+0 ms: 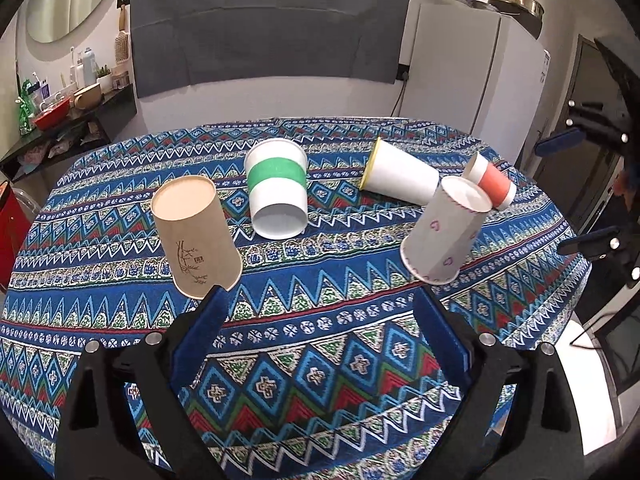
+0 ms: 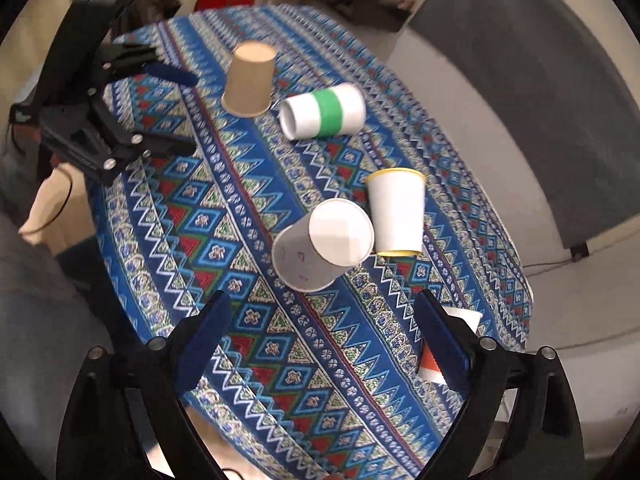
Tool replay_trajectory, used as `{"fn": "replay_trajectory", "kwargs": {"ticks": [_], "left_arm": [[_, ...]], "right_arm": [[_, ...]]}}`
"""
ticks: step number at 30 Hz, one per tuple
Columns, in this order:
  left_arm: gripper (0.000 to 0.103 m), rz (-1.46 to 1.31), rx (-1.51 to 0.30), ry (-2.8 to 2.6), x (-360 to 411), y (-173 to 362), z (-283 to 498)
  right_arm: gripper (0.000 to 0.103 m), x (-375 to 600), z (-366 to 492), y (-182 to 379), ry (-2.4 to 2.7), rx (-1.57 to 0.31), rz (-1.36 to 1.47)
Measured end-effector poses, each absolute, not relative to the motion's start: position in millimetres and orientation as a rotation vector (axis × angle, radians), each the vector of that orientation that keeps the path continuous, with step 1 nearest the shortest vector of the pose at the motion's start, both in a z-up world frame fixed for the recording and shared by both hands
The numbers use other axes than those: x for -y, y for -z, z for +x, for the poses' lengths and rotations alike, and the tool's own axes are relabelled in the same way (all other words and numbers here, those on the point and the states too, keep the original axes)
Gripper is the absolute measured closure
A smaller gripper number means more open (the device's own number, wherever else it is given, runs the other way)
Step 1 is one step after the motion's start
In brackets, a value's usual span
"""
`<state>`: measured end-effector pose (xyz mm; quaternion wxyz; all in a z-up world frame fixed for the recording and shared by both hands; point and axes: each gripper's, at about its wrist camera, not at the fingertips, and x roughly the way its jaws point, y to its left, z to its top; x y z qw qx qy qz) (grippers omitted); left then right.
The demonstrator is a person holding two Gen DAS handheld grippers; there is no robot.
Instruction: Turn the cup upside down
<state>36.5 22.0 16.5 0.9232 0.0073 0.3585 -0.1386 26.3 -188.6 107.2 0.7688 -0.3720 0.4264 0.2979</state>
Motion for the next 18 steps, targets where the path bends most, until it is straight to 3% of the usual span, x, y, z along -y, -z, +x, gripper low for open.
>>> {"fn": "replay_trajectory", "kwargs": {"ticks": [5,18], "left_arm": [[0.006,0.039,-0.699,0.249,-11.5,-25.3,17.9],[0.006,0.086,-0.573,0.128,14.0,-24.8,-24.9]], "right_arm": [[0.012,211.5,11.8,-98.6,-0.518,-0.851,-0.628],[0.008,229.7,-80.1,-69.0,-0.343,-0.532,-0.272]]}}
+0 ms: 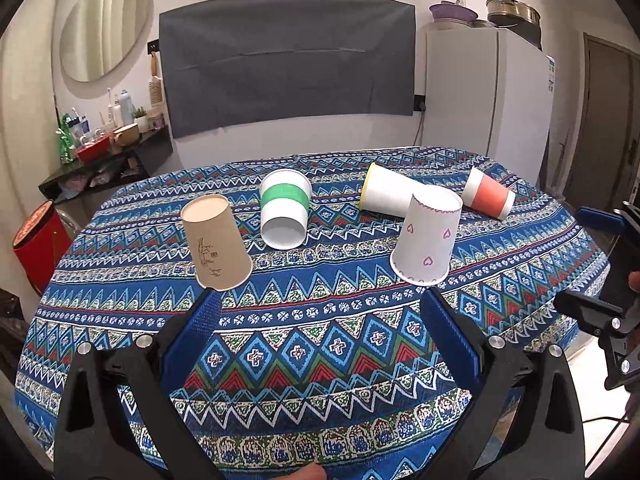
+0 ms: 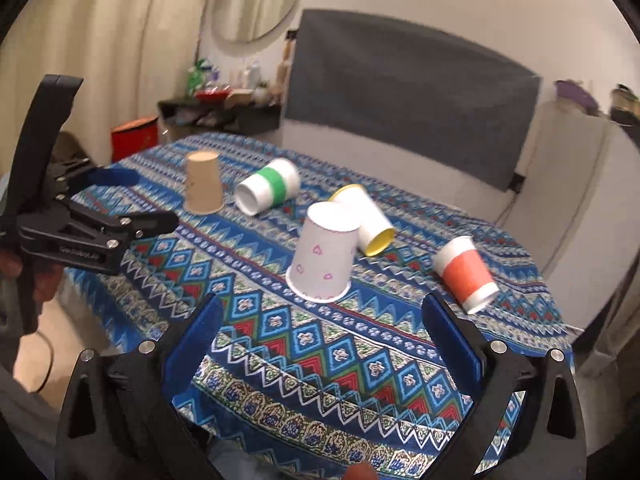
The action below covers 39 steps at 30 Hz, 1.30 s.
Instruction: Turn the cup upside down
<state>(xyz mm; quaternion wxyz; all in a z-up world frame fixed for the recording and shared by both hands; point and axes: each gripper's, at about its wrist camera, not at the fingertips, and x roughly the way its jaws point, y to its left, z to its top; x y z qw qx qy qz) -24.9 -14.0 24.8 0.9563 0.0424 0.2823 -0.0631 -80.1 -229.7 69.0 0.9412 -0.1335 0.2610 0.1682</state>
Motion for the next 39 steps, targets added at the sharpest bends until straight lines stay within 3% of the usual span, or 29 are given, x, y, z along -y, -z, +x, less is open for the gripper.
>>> {"fn": "replay_trajectory", "kwargs": {"ticks": [13,39], "left_arm": [[0.006,0.134,-0.583,0.159,29.6,-8.8,-52.6],[0.006,0.056,-0.596,0.147,21.7,-2.9,-44.7]], "right_arm": [[0.008,263.5,-94.9,-37.6,-0.105,-0.567,0.026],[0.008,252.6,-80.8,-23.8,-0.067,-0.625,-0.029]]}}
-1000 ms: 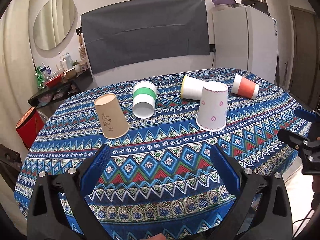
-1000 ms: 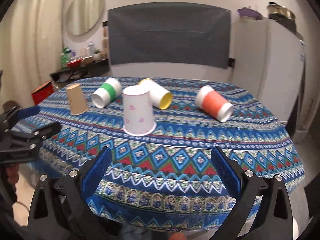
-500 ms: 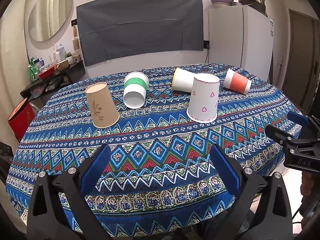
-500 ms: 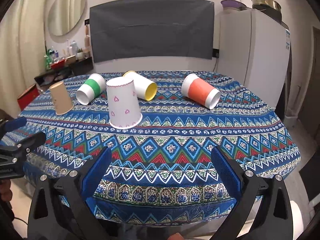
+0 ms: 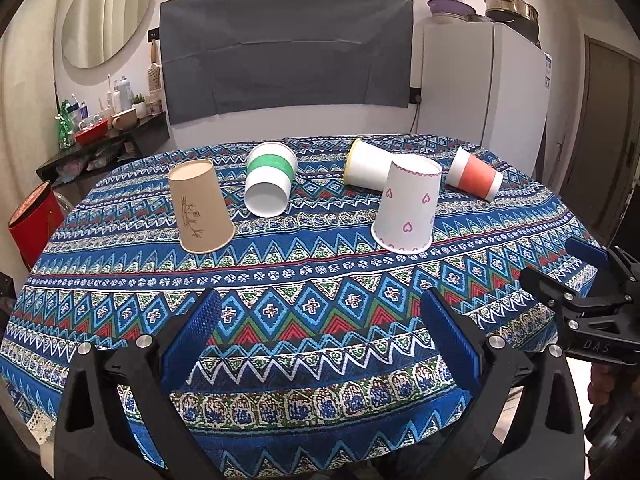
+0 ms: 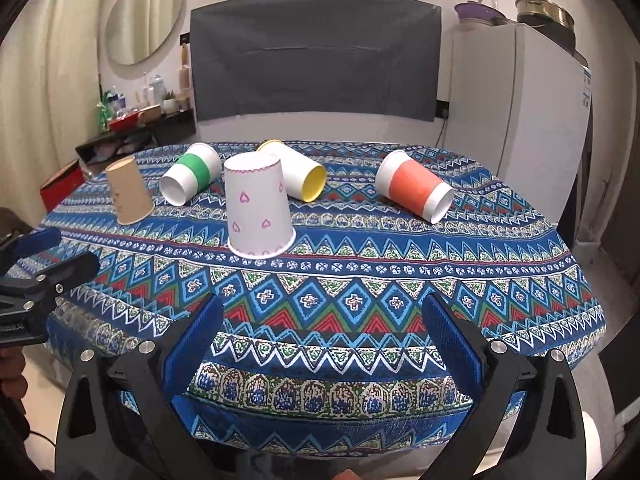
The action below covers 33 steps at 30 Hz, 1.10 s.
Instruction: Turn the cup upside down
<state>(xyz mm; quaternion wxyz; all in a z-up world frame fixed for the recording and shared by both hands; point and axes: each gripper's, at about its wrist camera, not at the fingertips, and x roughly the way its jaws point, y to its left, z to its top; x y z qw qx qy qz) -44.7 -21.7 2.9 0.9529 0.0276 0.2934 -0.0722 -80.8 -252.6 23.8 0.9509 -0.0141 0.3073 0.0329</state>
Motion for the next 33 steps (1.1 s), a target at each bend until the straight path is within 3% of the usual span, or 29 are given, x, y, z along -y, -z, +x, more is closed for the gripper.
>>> {"fn": "replay_trajectory", "kwargs": {"ticks": [33], "left_arm": [[0.006,0.138,-0.596,0.158,29.4,1.6,-41.8]], "right_arm": [[0.008,237.8,-64.3,-12.5,-0.072,-0.641,-0.091]]}}
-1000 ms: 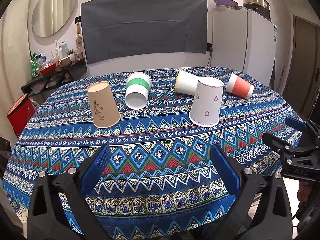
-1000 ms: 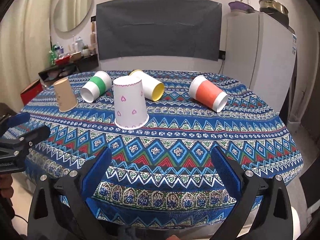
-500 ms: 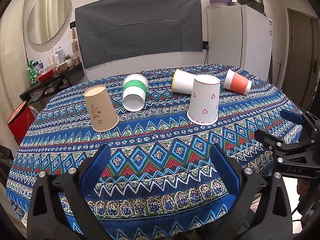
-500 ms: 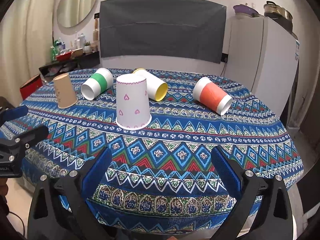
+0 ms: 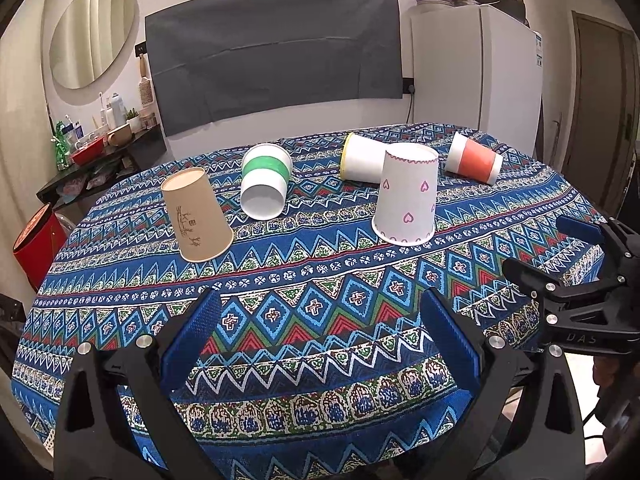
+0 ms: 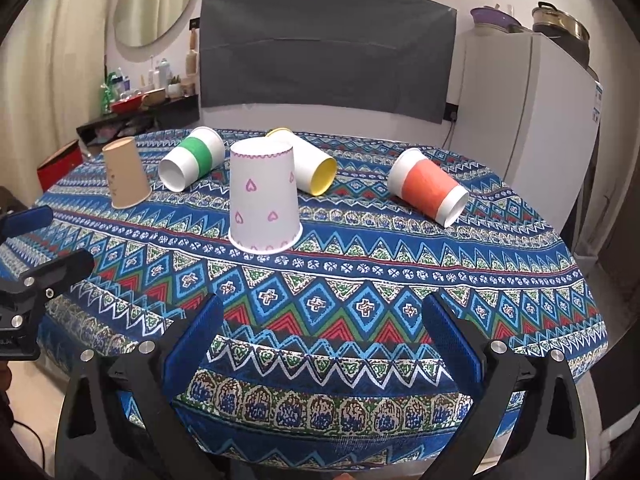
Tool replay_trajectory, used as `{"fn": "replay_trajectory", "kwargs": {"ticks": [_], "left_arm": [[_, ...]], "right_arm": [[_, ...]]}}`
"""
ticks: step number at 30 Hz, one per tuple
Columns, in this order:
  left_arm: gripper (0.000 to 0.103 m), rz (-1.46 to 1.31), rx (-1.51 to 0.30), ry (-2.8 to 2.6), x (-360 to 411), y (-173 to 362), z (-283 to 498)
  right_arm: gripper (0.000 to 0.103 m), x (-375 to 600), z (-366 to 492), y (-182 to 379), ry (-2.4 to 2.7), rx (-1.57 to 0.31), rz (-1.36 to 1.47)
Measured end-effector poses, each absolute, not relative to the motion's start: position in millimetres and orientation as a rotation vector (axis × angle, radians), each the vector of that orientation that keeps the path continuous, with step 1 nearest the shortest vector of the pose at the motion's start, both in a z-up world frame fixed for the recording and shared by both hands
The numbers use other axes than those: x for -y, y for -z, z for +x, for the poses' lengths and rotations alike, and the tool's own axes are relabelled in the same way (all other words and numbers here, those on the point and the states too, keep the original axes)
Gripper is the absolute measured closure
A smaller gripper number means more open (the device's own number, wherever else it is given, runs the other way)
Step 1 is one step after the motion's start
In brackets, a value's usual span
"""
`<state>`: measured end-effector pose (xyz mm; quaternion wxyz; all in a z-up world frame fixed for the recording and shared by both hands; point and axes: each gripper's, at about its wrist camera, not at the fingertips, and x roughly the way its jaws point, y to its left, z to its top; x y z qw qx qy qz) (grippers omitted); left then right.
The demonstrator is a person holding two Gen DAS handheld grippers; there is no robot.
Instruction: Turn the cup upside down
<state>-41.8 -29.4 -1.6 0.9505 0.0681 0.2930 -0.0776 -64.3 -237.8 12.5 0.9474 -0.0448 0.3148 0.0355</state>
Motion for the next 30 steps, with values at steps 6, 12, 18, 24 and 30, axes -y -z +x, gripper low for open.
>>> {"fn": "replay_trajectory", "kwargs": {"ticks": [6,12,18,24,30], "left_arm": [[0.006,0.131,-0.606,0.145,27.0,2.6,-39.3],[0.006,0.119,-0.613,0.137,24.5,5.0,-39.0],[0.006,0.112,-0.617,0.134,23.3,6.1,-37.9],[0.006,0.103,-0.613,0.109,21.0,5.7,-36.7],[0.006,0.074,-0.622,0.114,17.2,6.4,-35.1]], "right_arm": [[0.008,234.5,-64.1,-11.1,-0.063,-0.641,-0.115],[0.008,232.6,-63.2,-8.6,-0.059,-0.648,-0.126],[0.008,231.4,-62.7,-7.4,-0.058,-0.649,-0.133],[0.008,229.2,-62.2,-6.6,-0.061,-0.651,-0.144],[0.008,227.5,-62.9,-7.4,-0.065,-0.651,-0.152]]}}
